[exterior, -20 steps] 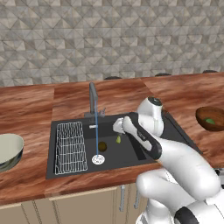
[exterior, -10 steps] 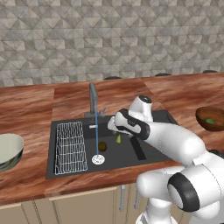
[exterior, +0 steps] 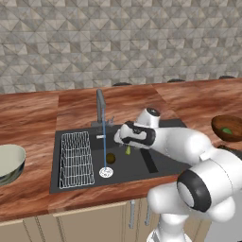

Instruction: Pick the avocados from the sink and place them in one bowl. Place the lemon wedge in the other bowl. Then turn off the sink faucet.

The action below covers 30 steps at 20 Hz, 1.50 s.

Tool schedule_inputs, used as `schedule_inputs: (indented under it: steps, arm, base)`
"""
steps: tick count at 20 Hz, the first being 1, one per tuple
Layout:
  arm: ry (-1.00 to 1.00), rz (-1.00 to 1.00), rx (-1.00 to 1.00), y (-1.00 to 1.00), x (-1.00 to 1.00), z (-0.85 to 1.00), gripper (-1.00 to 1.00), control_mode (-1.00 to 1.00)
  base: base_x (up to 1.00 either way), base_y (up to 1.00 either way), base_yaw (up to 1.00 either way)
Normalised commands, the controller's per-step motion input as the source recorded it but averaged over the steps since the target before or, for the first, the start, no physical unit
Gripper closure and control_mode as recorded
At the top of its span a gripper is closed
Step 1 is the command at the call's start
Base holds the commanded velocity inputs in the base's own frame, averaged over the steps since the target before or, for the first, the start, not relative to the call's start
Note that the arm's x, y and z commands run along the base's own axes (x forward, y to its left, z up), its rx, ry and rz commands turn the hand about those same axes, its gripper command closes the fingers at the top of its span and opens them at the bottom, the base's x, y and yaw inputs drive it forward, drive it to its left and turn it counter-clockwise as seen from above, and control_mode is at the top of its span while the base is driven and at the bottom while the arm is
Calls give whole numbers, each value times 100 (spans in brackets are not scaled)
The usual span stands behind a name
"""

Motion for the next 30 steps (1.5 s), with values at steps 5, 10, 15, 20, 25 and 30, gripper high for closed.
schedule_inputs:
  steps: [5, 10, 15, 20, 25, 30]
  arm:
    - [0, 0, 0, 18, 21, -38, -100, -100]
    - [0, 0, 0, 13, 30, -27, -100, -100]
    - [1, 0, 0, 6, 24, -28, -100, -100]
    - [1, 0, 0, 12, 27, -27, -100, -100]
    - [0, 0, 0, 15, 28, -22, -100, -100]
    - [0, -1, 0, 4, 25, -22, -100, -100]
  base:
    - [0, 0, 0]
    - [0, 0, 0]
    - [0, 0, 0]
    - [0, 0, 0]
    - [0, 0, 0]
    - [0, 0, 0]
